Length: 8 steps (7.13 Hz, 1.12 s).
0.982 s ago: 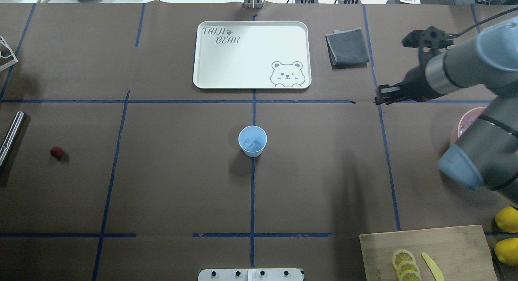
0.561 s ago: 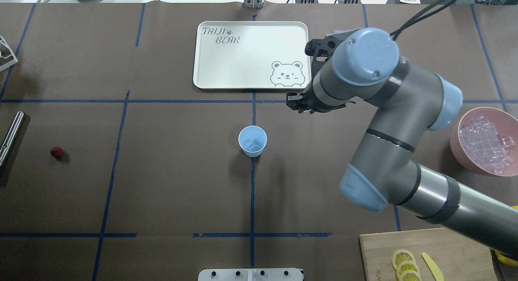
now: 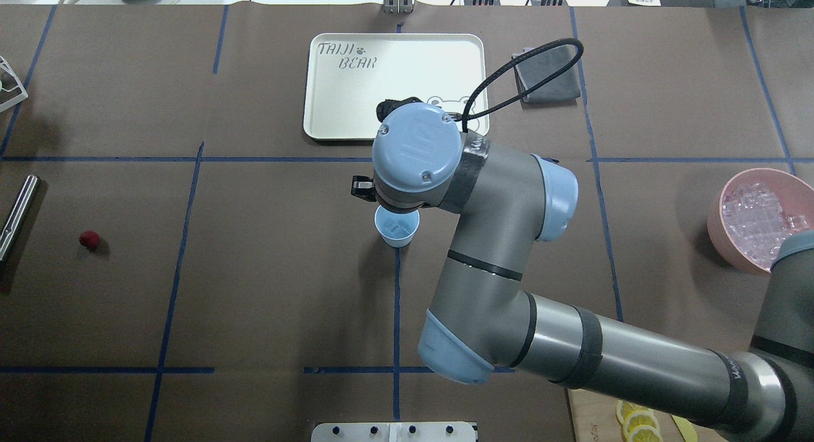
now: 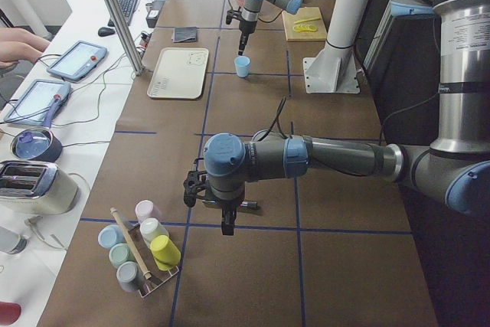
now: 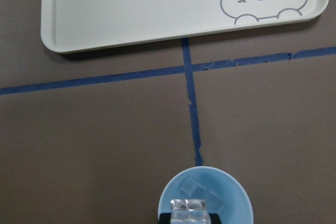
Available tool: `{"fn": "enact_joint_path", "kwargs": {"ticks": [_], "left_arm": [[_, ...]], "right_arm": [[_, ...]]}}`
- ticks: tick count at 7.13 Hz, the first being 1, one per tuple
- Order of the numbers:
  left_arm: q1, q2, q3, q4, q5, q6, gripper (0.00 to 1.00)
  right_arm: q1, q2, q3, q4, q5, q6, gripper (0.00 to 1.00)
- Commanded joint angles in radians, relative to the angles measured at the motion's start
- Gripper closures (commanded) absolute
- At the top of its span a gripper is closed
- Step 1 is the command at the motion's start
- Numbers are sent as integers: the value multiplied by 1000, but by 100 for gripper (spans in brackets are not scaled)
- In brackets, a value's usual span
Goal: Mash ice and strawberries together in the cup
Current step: 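Carry the ice with the right gripper over the cup and release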
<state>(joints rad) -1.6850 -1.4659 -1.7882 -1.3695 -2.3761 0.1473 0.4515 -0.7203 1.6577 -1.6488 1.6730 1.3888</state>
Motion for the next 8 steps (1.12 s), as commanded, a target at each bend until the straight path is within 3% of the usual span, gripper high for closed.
{"fn": "enact_joint_path", "kwargs": {"ticks": [1, 2, 3, 6, 8], "left_arm": [[1, 1, 3, 1, 0, 0, 0], [1, 1, 4, 1, 0, 0, 0], [1, 1, 3, 1, 0, 0, 0], [1, 1, 3, 1, 0, 0, 0], [5, -1, 1, 0, 2, 0, 0]], "right_arm": [[-20, 7, -21, -2, -10, 13, 78], [-22, 2, -22, -2, -10, 7, 36], [-20, 1, -22, -2, -10, 6, 2], [10, 1, -19, -3, 4, -11, 1], [146, -52, 10, -3, 155, -142, 1]]}}
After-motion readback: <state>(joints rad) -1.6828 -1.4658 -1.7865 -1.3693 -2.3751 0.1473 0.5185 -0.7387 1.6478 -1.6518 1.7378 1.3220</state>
